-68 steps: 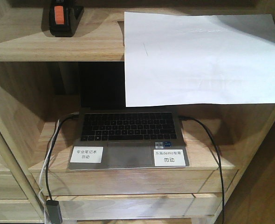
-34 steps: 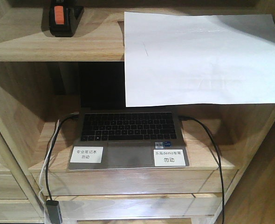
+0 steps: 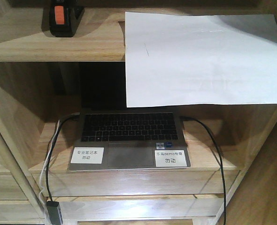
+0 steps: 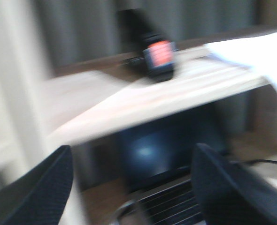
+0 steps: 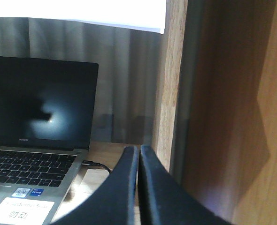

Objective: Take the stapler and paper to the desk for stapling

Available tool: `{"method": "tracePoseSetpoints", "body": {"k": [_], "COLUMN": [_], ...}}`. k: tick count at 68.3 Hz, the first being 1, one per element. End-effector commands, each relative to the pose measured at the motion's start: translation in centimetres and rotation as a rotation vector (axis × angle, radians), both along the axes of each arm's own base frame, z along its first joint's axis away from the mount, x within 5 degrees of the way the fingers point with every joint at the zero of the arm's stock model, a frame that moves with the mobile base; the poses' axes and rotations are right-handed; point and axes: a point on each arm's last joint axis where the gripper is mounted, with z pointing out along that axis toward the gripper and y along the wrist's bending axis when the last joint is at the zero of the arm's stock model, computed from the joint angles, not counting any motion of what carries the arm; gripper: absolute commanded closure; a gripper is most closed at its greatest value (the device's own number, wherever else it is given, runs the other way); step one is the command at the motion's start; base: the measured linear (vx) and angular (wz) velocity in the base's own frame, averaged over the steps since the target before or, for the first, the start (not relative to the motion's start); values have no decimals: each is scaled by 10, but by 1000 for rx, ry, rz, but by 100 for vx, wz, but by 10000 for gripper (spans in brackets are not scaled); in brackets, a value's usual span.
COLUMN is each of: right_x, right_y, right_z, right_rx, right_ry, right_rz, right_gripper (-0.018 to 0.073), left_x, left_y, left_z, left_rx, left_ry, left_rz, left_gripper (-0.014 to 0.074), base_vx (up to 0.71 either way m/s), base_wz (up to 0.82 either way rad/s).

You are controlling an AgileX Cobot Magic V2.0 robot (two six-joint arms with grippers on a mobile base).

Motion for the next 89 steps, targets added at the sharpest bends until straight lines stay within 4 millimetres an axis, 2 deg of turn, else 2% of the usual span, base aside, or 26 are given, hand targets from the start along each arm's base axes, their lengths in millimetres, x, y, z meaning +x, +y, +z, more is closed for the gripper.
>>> {"method": "tracePoseSetpoints", "body": {"k": [1,28,48,58,70,89], "right_x": [0,0,0,0,0,0], "right_y": [0,0,0,0,0,0], "right_z": [-1,-1,-1,-1,-1,-1], "right_rx": [1,1,1,1,1,1], "right_ry": [-54,-53,-53,-53,-53,-54], "right_rz": [4,4,4,4,4,4], "right_gripper": [568,568,568,568,568,568], "left_x": [17,102,161,187,207,229], "left_y": [-10,-53,-79,-85,-88,-96], "left_z": [29,109,146,150,149,130], "left_rx": [-32,-57,-68,-114,-106,-75], "left_ry": [-82,-104,7,79,162,306], "left_rz": [-31,-73,-75,-11,59,91], "left_gripper": [83,82,45,45,45,45], "base_vx": [0,0,0,0,0,0], "base_wz": [0,0,0,0,0,0]}}
